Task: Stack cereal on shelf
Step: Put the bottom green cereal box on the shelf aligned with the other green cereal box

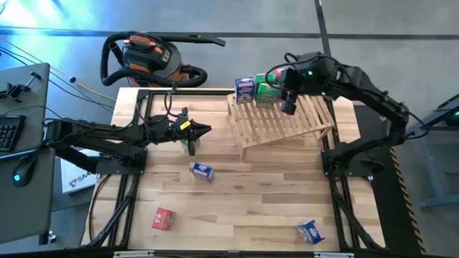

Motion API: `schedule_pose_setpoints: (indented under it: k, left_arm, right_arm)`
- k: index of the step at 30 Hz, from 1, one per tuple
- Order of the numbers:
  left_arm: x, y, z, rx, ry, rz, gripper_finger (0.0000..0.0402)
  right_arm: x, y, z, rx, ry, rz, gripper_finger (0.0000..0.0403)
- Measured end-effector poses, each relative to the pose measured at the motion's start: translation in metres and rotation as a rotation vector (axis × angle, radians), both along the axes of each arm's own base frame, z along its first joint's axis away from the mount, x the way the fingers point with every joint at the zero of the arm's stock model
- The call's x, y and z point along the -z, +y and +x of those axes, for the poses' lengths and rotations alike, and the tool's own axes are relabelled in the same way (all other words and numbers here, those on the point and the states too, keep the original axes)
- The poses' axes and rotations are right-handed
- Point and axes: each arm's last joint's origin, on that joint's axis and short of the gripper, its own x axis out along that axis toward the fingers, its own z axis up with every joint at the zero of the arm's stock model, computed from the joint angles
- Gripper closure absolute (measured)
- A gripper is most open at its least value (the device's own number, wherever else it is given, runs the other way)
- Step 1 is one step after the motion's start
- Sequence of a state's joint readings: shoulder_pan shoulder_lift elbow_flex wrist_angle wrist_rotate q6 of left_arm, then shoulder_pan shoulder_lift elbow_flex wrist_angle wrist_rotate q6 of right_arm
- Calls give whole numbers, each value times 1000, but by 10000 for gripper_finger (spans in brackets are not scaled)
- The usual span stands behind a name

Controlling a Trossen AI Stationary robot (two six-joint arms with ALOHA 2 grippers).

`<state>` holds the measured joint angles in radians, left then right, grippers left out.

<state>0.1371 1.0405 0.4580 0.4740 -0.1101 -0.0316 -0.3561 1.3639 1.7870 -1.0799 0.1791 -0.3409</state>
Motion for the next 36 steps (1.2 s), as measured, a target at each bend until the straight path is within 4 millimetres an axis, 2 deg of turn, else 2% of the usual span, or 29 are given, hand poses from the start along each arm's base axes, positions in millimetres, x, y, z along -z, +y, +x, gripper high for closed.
schedule_pose_setpoints:
  k: [4, 8, 13, 17, 24, 28, 36]
  left_arm:
    - [0, 0, 0, 0, 5, 1, 378]
    - [0, 0, 0, 0, 6, 4, 378]
    - [0, 0, 0, 1, 7, 8, 378]
    - [0, 0, 0, 1, 7, 8, 378]
    - [1, 0, 0, 1, 8, 8, 378]
    - [1, 0, 0, 1, 7, 8, 378]
    - [1, 0, 0, 1, 7, 8, 378]
  right_arm:
    - [11, 10, -2, 30, 83, 33, 321]
    - [43, 14, 0, 22, 139, 96, 392]
    - [81, 23, 3, -20, 26, 119, 387]
    - [110, 29, 2, -31, -89, 118, 400]
    - [156, 27, 5, 67, -174, 106, 402]
    - [170, 19, 5, 147, -197, 57, 402]
    - [172, 6, -1, 262, -179, 17, 403]
